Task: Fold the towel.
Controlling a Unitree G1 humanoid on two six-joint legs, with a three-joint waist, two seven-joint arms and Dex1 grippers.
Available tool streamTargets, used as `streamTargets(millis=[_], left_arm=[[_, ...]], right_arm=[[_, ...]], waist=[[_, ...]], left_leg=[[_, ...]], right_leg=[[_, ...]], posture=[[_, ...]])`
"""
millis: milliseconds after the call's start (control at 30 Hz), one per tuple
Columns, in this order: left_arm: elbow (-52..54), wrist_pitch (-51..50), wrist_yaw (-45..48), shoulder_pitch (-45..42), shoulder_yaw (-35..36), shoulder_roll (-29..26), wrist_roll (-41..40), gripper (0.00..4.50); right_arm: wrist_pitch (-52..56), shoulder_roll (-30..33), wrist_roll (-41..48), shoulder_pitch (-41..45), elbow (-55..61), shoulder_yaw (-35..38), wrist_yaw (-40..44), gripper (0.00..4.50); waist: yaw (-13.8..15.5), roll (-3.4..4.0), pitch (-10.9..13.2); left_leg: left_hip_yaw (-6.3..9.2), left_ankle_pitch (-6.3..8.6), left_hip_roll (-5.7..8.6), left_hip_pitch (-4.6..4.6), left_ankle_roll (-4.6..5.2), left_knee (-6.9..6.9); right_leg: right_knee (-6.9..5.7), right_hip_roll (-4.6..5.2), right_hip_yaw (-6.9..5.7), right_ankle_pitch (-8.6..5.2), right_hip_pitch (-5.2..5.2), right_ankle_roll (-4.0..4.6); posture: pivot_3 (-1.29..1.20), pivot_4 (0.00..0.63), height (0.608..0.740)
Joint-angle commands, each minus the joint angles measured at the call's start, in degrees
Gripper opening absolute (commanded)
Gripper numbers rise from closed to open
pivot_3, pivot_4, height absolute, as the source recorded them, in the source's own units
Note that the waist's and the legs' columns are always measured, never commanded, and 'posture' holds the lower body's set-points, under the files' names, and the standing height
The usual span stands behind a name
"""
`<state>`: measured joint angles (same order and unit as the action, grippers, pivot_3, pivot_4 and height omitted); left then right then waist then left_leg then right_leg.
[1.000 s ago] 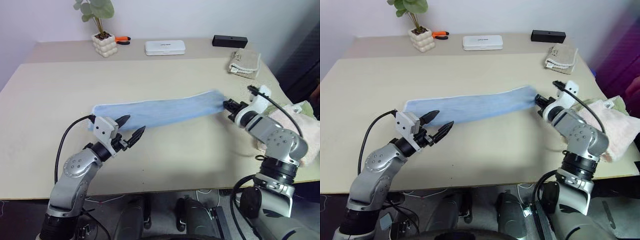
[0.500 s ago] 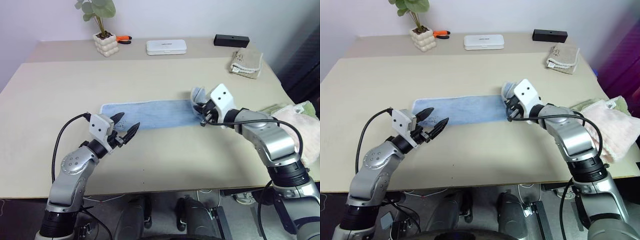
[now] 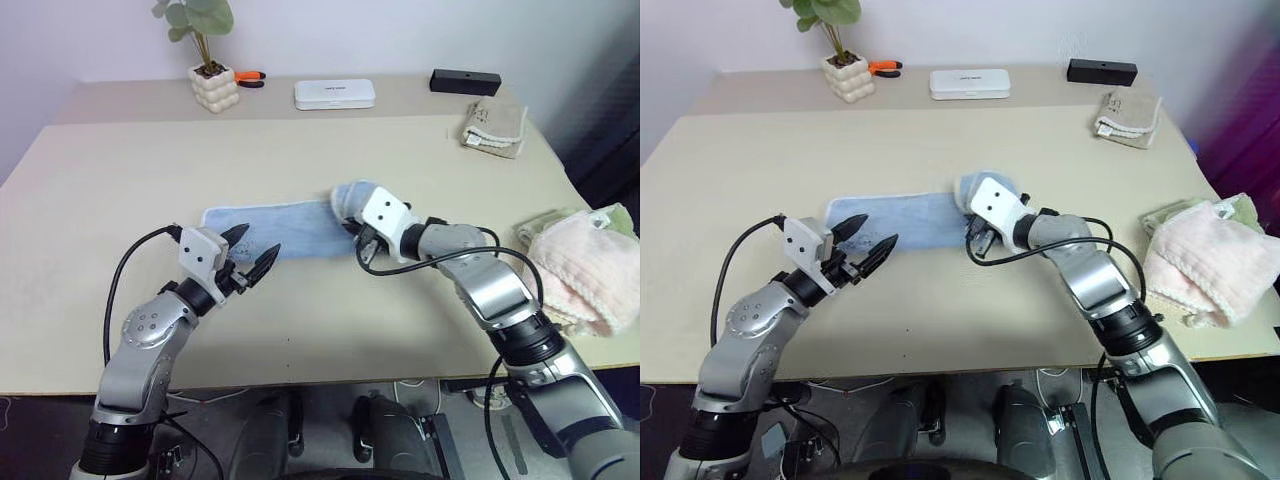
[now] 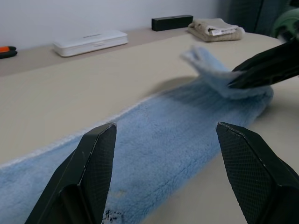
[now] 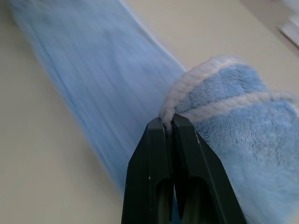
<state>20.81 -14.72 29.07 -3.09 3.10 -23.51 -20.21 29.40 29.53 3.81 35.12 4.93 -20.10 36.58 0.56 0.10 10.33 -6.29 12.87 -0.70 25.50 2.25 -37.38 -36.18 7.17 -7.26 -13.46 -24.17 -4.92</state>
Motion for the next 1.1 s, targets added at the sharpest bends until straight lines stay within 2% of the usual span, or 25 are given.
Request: streamTargets(millis=[33,133,333,467,533,633,800,1100], left_arm=[[2.3,0.0,-0.3,-0.5,0.6,-0.2,0.1,3.45],[2.6,-0.2,-0.6,-0.3,0.5,-0.2,0.1,3.45],[3.6,-0.8,-1.3,0.6,1.1,-0.4,-0.1,3.45],[4.4,-1.3,-1.4,1.6,2.0,-0.7,-0.5,3.45],[4.4,-1.4,-1.4,1.7,2.4,-0.8,-0.7,3.45],[3.9,-1.5,-1.6,1.1,2.6,-0.6,-0.8,3.45],[3.4,-1.4,-2.1,0.5,2.2,0.2,-0.6,3.45],[5.1,-1.3,-3.8,2.6,3.2,0.7,-0.5,3.45]], right_arm=[[-0.3,-1.5,-0.1,1.1,-0.3,0.9,1.3,0.03],[-0.4,-2.2,-0.5,1.0,-1.2,1.3,1.7,0.92],[-0.1,-2.8,6.6,-0.1,3.3,8.0,5.2,3.87],[3.6,-3.7,13.8,-0.5,5.3,14.9,5.9,3.87],[5.1,-4.3,14.7,0.5,3.3,17.5,4.0,3.87],[3.6,-6.0,12.6,2.1,-3.8,18.9,-0.2,3.05],[-4.9,-9.0,5.7,1.8,-12.9,13.8,-3.1,0.57],[-9.8,-11.0,0.3,-2.0,-19.2,8.8,-3.1,0.57]], waist=[[0.1,-0.01,0.0],[0.1,-0.01,0.0],[0.0,-0.01,0.0],[0.1,-0.01,0.0],[0.1,-0.01,0.0],[0.0,-0.02,0.0],[-0.3,-0.01,0.0],[-0.4,-0.01,0.0]], left_leg=[[0.0,0.0,0.01,0.01,0.0,-0.02],[-0.01,0.01,0.01,0.0,0.01,-0.02],[-0.01,0.02,0.0,0.0,0.02,-0.01],[0.0,0.12,0.0,0.0,0.2,-0.01],[0.0,0.14,-0.01,-0.02,0.23,-0.01],[0.0,0.15,-0.01,-0.02,0.23,-0.01],[-0.04,-0.01,-0.01,-0.02,-0.03,0.04],[-0.06,-0.02,-0.01,-0.02,-0.05,0.03]], right_leg=[[0.01,0.0,0.0,0.0,0.01,0.0],[0.01,0.01,0.0,0.0,0.01,0.0],[0.0,0.0,0.0,0.0,0.0,0.0],[0.0,0.01,0.0,0.0,0.01,0.0],[0.0,0.01,0.0,0.01,0.02,0.01],[0.0,0.0,0.0,0.02,0.01,0.03],[-0.02,-0.02,0.0,0.02,-0.03,0.03],[-0.02,-0.02,0.03,0.02,-0.02,0.03]], posture=[[0.0,0.15,0.733],[0.0,0.15,0.733],[0.0,0.15,0.733],[0.0,0.15,0.733],[0.0,0.15,0.733],[0.0,0.15,0.733],[0.0,0.15,0.733],[0.0,0.15,0.733]])
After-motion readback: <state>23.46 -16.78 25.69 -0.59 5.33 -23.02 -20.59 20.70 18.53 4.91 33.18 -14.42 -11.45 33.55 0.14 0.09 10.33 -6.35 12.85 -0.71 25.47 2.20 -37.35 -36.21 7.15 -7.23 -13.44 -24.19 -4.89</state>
